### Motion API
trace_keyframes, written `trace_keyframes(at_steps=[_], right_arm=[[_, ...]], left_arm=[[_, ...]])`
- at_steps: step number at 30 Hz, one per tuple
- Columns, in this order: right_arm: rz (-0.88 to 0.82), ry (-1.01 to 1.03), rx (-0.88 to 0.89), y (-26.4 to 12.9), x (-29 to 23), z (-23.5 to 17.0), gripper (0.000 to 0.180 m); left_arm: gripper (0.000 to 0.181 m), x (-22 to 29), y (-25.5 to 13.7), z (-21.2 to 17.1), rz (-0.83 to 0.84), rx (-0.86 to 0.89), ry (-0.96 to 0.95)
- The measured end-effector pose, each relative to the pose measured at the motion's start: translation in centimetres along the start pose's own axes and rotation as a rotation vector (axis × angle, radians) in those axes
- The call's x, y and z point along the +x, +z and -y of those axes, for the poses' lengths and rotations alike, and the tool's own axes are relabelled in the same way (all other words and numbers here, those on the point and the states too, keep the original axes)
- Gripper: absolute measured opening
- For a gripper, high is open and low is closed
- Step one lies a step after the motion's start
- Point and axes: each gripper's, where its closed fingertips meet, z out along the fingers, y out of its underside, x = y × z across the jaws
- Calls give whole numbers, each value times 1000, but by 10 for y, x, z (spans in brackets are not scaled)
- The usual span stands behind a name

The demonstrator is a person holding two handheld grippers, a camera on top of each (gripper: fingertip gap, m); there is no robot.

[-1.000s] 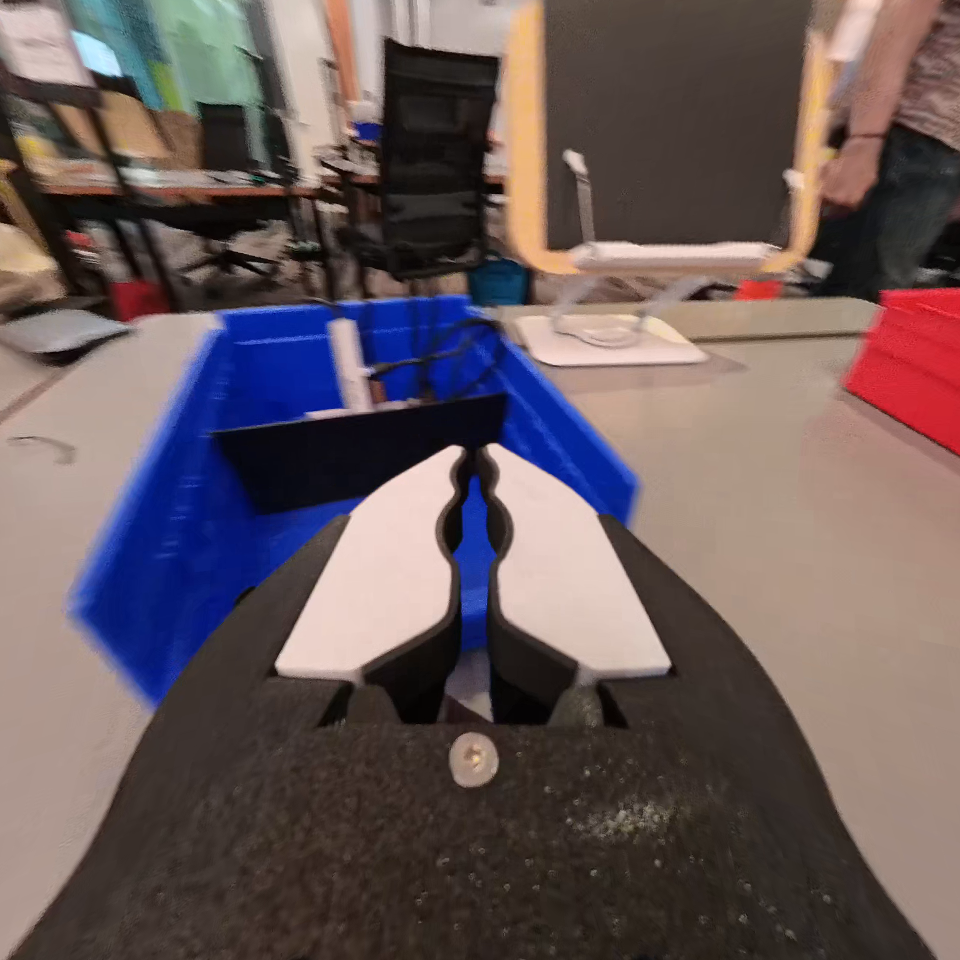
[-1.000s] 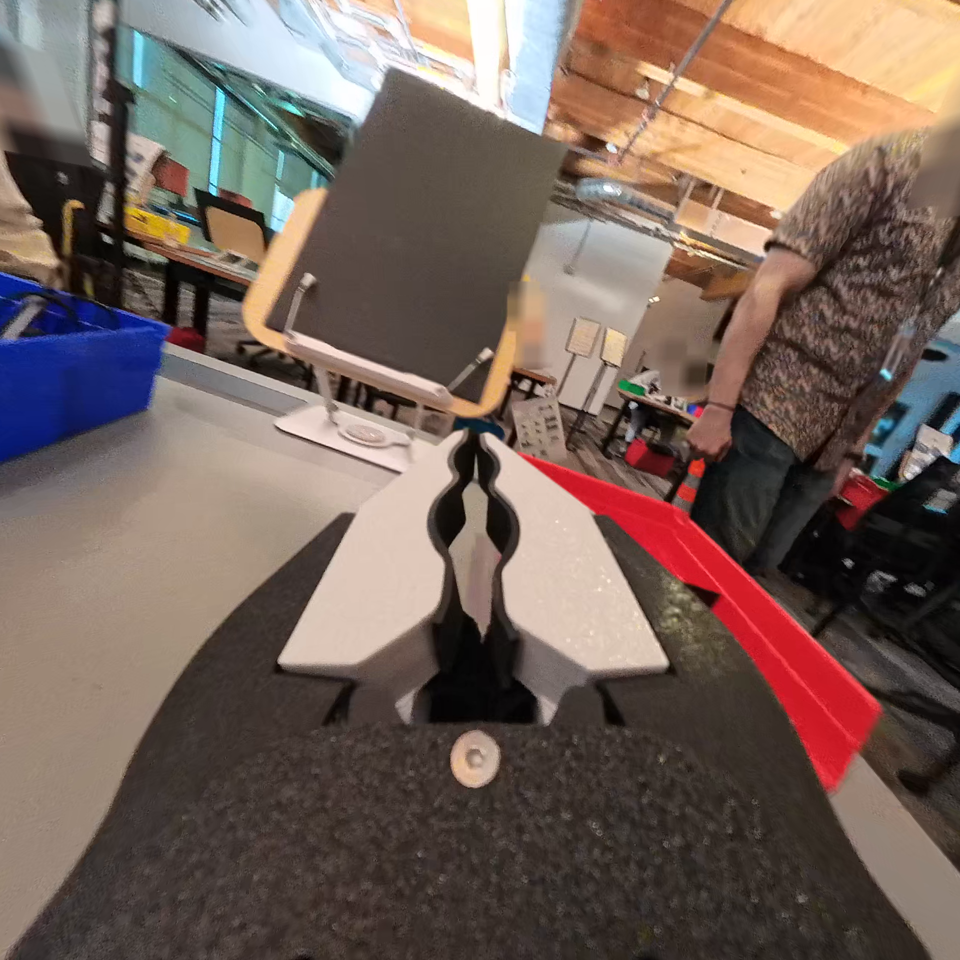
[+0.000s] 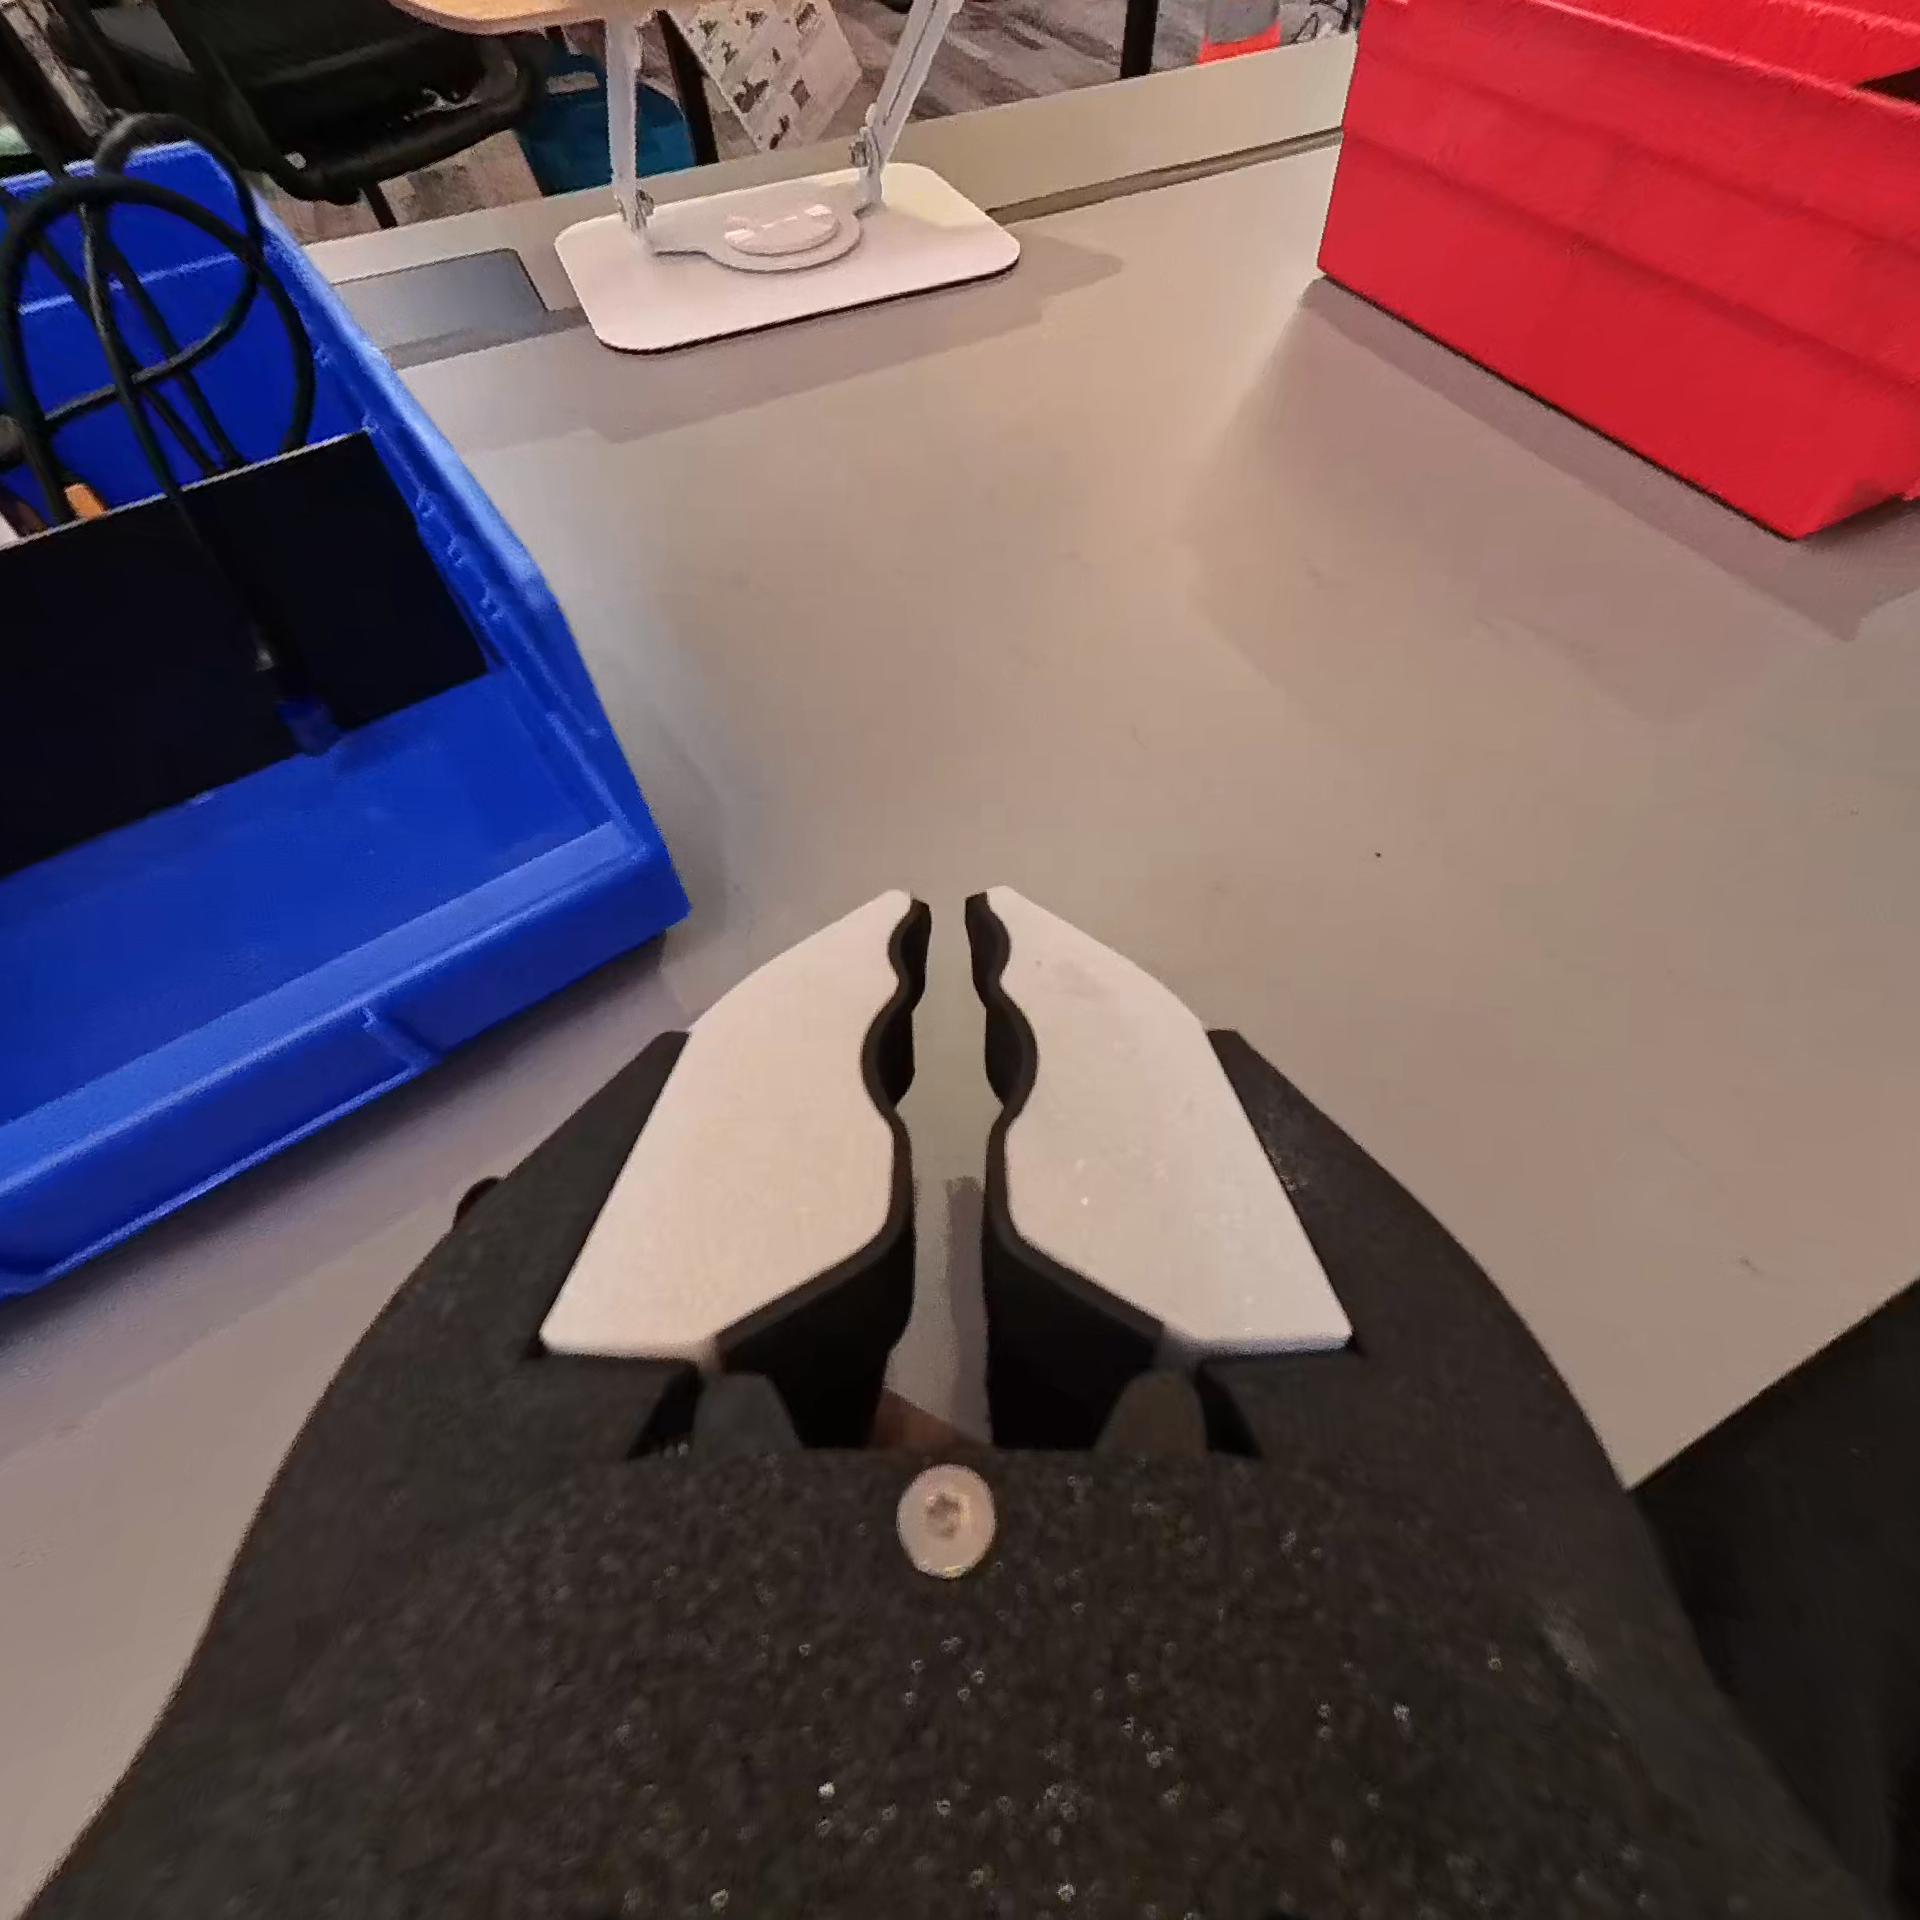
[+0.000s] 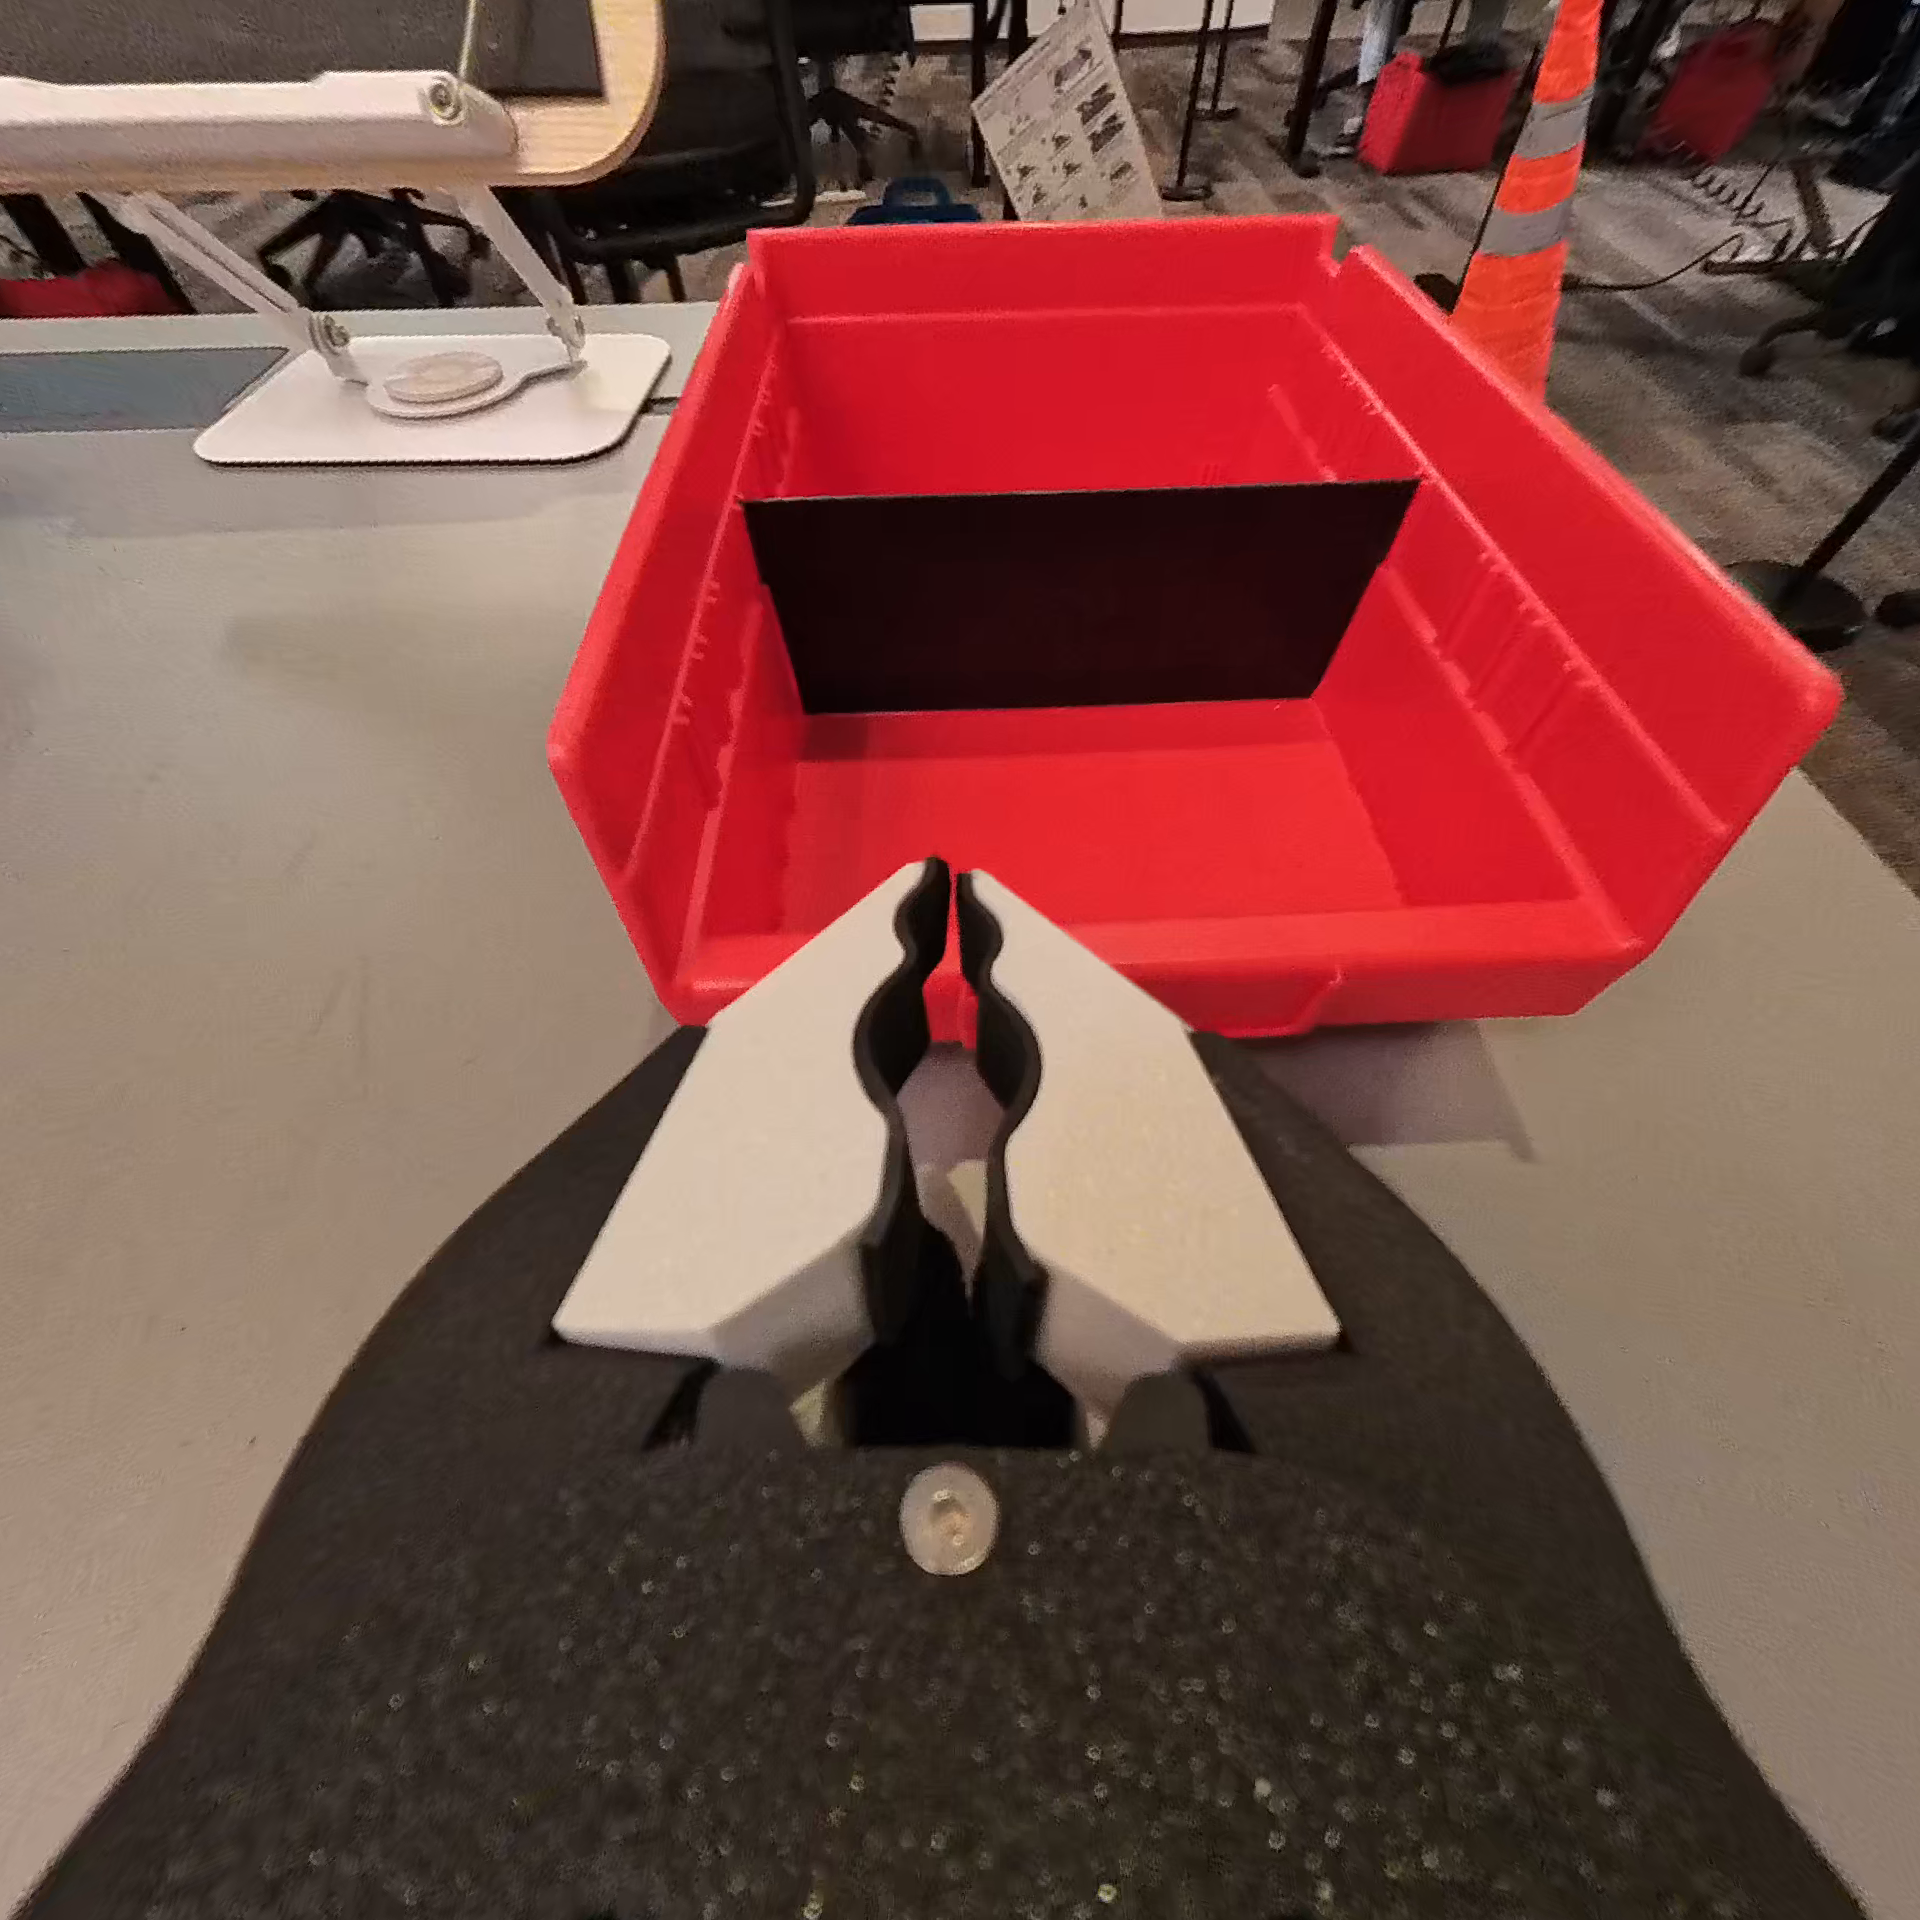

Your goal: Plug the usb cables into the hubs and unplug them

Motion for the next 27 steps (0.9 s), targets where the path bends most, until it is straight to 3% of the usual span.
trace_keyframes(at_steps=[4, 7, 11, 15, 22, 27], right_arm=[[304, 122, 28, -7, -35, 8, 2], [732, 330, 70, -34, -75, 25, 4], [962, 532, 94, -54, -80, 44, 2], [1061, 595, 82, -64, -82, 49, 0], [1073, 581, 42, -64, -85, 43, 0], [967, 632, -36, -45, -78, 29, 0]], left_arm=[[7, 2, 1, 0, 13, -4, 29], [8, 2, 1, 0, 12, -3, 32], [7, 1, 0, 0, 14, 0, 25], [8, 0, 1, -1, 14, -3, 22], [8, 1, 3, -3, 15, -14, 36], [8, 1, 3, -4, 16, -20, 42]])
